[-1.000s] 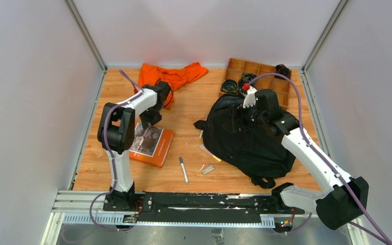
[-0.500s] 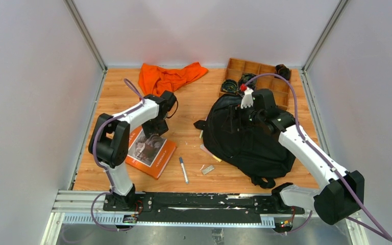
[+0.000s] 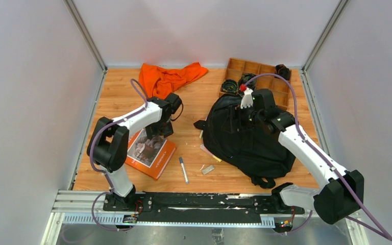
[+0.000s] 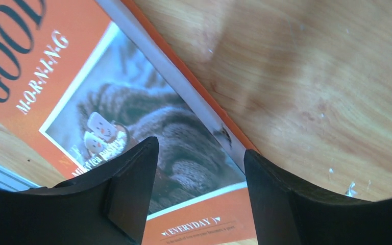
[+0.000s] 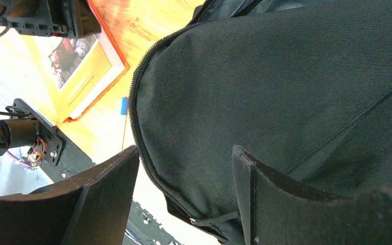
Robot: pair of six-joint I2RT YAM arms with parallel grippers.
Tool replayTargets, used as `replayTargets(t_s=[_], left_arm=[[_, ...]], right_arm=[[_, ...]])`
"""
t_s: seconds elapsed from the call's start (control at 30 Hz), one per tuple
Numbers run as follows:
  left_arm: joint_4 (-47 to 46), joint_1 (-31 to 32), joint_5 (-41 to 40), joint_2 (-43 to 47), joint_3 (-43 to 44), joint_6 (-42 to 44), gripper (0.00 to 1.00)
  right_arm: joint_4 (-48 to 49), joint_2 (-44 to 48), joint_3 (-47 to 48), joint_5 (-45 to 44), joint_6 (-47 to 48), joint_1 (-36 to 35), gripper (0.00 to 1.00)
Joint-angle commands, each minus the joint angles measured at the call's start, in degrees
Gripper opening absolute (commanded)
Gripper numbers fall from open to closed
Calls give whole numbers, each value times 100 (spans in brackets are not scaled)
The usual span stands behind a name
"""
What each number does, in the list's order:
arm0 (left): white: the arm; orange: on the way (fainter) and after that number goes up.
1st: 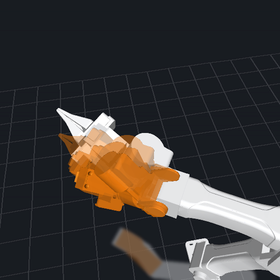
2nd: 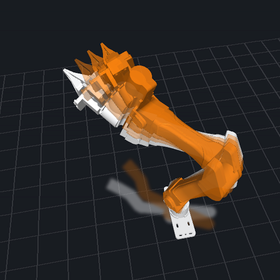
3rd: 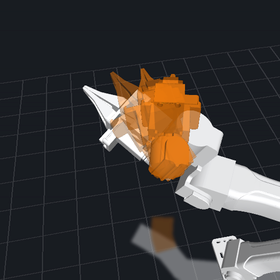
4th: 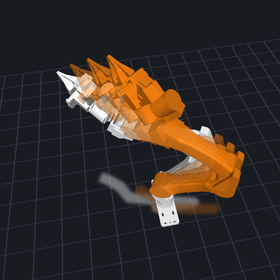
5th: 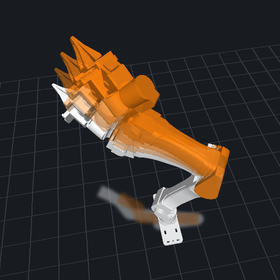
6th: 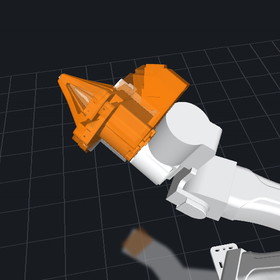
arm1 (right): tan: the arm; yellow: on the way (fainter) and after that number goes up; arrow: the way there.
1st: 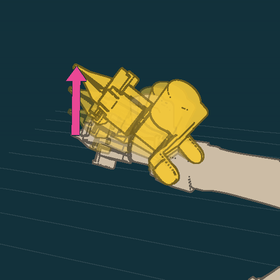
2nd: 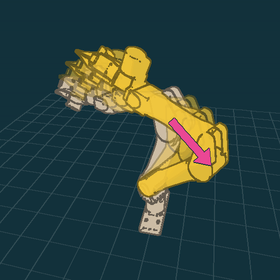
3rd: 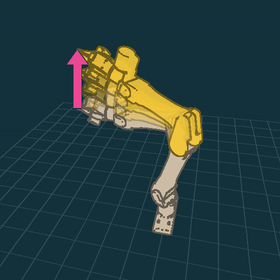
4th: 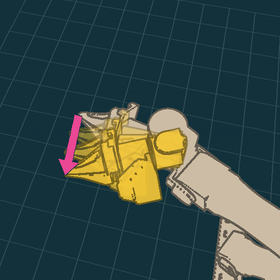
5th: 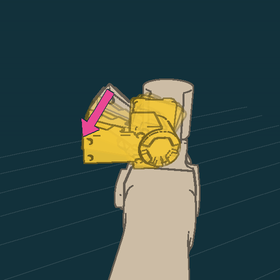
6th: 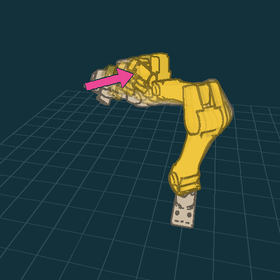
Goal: Pack the student bag
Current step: Pick up the book from the center of the board.
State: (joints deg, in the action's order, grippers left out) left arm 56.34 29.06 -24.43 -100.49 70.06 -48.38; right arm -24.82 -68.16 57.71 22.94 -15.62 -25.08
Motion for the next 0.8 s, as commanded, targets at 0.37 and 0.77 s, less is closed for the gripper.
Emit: replayTargets(t_s=[0.37, 0.77], left_arm=[[356, -1165, -1153, -896, 976, -326, 91], [555, -1227, -1042, -1340, 832, -491, 52]], right_arm=[[-171, 281, 6, 50, 43, 25, 70], [-160, 174, 9, 147, 63, 29, 70]])
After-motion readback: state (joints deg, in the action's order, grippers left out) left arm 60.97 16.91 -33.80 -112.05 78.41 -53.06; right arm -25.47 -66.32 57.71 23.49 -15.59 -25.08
